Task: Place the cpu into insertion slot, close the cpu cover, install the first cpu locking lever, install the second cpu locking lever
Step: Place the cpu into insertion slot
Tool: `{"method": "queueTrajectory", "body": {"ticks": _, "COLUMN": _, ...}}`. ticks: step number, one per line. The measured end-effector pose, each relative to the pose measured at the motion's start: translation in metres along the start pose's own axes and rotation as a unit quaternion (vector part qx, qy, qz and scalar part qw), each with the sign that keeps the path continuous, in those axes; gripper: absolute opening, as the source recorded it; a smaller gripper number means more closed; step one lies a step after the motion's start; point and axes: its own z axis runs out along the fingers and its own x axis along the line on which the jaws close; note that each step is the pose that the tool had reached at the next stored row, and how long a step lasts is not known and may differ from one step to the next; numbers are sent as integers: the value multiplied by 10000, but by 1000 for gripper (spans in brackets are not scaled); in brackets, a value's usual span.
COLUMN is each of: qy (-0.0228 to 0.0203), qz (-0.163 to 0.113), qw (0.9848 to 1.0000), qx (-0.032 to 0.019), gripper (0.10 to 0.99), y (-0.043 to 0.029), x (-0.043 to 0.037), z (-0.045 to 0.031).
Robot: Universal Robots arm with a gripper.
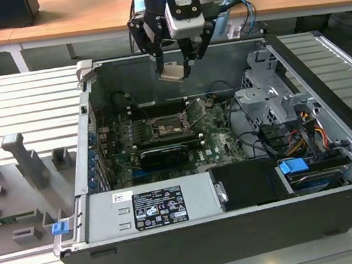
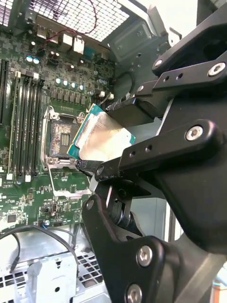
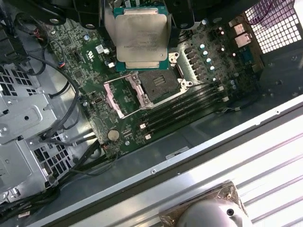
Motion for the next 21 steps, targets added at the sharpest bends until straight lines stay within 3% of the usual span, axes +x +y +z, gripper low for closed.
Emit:
{"method": "queueTrajectory", "body": {"ticks": 14, "qy": -50, "qz": 631, "qw": 9980, "qx": -12, "gripper": 525, "y": -1, "x": 0, "z": 10}}
{"method": "queueTrajectory", "body": {"ticks": 21, "qy": -82, "qz": 1030, "qw": 9946, "qx": -19, "gripper": 525, "y": -1, "x": -1, "z": 21}}
